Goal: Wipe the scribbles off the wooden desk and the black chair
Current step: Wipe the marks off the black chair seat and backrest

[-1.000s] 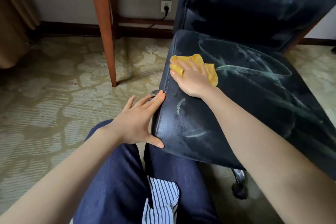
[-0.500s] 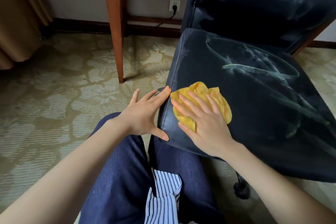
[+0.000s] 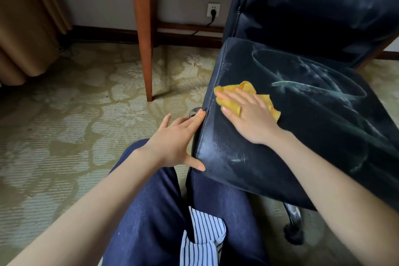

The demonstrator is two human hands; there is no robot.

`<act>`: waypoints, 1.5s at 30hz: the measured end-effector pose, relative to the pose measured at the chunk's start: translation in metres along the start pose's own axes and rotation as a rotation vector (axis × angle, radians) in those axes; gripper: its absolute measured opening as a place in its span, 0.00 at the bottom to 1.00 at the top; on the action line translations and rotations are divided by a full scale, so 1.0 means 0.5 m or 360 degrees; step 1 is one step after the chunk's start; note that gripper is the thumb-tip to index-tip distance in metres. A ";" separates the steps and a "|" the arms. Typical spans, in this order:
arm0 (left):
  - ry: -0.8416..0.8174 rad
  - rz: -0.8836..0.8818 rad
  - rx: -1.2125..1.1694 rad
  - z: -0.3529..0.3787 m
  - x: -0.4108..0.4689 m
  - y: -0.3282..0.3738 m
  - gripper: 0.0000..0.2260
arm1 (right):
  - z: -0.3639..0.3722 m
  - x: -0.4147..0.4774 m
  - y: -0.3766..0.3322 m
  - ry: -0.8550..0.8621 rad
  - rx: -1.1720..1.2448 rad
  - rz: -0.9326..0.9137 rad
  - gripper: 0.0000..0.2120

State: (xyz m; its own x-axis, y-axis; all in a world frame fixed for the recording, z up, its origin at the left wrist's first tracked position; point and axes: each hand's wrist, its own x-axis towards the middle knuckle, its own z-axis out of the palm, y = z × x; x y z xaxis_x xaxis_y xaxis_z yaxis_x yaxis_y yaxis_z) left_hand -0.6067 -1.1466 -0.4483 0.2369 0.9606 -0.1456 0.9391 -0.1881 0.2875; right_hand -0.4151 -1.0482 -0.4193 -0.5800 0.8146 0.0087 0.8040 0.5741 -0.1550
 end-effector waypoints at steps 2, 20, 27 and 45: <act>0.0002 0.0012 -0.0012 -0.002 0.001 -0.003 0.59 | -0.014 0.053 0.010 -0.0030 0.0068 0.0118 0.22; -0.0177 -0.0001 -0.0290 -0.008 0.003 -0.017 0.57 | -0.005 0.154 -0.003 -0.0089 -0.0057 0.0049 0.22; -0.0267 -0.0196 0.0148 -0.052 -0.031 -0.046 0.35 | 0.008 0.029 -0.055 -0.0118 -0.0114 -0.0239 0.21; 0.0091 0.0122 -0.0228 -0.036 0.032 0.072 0.24 | 0.098 -0.275 -0.027 0.0303 -0.0447 -0.0596 0.24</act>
State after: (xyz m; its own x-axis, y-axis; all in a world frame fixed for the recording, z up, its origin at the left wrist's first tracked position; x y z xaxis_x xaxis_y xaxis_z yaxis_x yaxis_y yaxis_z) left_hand -0.5734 -1.1342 -0.4234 0.2883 0.9553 -0.0651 0.8729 -0.2342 0.4280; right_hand -0.3527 -1.1719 -0.4668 -0.8221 0.5342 0.1968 0.5648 0.8086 0.1645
